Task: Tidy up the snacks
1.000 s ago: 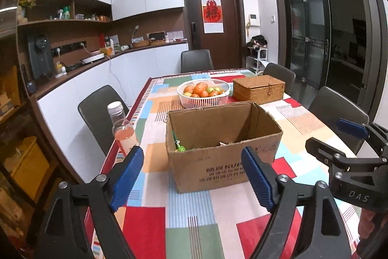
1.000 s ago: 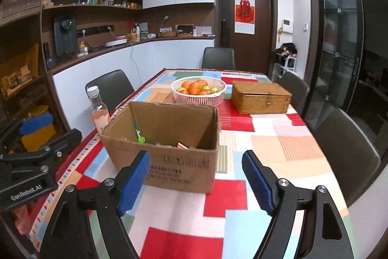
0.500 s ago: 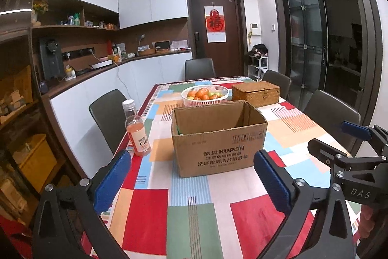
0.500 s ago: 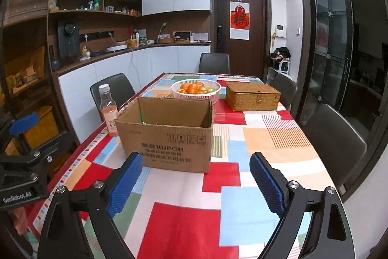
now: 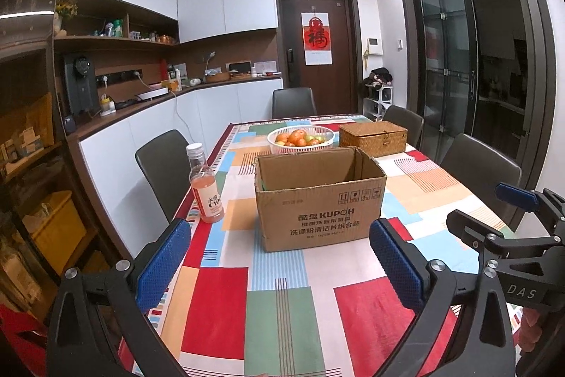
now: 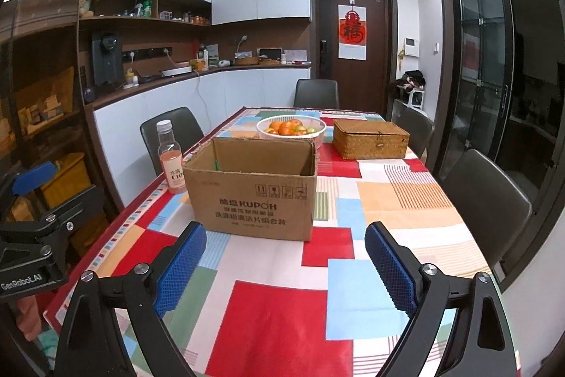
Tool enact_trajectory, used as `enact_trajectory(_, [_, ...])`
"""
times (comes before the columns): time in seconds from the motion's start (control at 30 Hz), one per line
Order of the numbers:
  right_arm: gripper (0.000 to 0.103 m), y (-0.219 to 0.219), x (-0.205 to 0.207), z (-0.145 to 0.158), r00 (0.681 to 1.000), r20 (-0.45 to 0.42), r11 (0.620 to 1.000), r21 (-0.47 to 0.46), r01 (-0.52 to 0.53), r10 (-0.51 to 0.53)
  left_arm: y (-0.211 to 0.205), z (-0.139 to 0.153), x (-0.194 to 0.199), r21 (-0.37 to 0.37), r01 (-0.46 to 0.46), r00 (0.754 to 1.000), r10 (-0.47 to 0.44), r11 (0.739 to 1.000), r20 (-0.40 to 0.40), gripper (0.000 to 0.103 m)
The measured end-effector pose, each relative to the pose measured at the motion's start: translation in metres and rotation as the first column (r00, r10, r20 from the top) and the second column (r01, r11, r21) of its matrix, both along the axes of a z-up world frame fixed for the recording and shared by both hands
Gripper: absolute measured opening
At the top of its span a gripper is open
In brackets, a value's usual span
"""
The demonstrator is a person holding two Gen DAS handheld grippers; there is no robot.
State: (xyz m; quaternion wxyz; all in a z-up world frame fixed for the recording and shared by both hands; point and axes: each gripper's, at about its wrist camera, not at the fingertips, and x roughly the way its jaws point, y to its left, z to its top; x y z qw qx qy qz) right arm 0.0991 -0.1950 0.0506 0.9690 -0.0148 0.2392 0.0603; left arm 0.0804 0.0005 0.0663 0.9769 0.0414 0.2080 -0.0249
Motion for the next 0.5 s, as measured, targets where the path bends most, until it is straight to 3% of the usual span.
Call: enact_trajectory(0.5, [0.092,0.0002,-0.0022,0.0,1.0,0.0,1.0,-0.003,0.003,-0.003,0.0006,0.0042,-0.0052,-0.01,-0.012,1.0,0.012,1.0,0.011,0.103])
